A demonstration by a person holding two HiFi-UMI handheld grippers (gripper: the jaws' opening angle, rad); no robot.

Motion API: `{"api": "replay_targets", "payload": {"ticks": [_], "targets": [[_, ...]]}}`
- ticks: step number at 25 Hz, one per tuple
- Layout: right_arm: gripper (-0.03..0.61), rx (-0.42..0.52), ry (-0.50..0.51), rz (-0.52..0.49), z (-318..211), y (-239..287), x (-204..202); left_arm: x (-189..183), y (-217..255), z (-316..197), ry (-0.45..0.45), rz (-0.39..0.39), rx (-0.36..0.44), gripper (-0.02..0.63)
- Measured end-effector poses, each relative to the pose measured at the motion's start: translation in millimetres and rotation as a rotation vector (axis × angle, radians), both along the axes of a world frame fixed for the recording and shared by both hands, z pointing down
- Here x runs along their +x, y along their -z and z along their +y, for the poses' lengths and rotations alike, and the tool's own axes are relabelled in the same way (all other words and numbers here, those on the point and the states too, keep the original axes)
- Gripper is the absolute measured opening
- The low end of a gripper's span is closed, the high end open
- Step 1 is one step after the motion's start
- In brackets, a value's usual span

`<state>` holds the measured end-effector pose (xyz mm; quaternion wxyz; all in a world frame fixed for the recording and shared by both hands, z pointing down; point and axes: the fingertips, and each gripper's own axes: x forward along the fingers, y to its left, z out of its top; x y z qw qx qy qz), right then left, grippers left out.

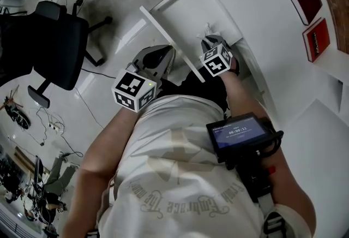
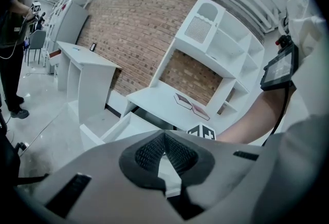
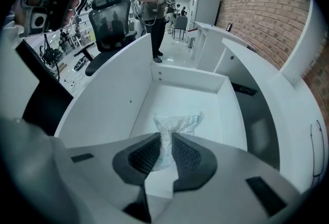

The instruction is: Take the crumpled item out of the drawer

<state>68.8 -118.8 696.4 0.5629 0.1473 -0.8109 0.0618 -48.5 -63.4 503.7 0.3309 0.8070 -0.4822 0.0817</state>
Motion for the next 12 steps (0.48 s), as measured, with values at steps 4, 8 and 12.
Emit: {"api": "replay_targets", "payload": {"ticks": [4, 8, 12], "targets": [[0.081, 0.01, -0.008, -0.012, -2.4, 6.3, -2.5, 0.4, 2.3, -5.3, -0.023, -0.001, 0.019, 0.02], [0.081, 0.017, -0.015, -0.033, -2.0, 13.0, -7.5, -1.5, 3.8, -10.2, -0.039, -0.002, 0.032, 0.02], [0.081, 0.029, -0.022, -0.06, -7.8, 18.7, -15.0, -9.7, 3.0, -18.0, -0.032, 0.0, 0.045, 0.02]]}}
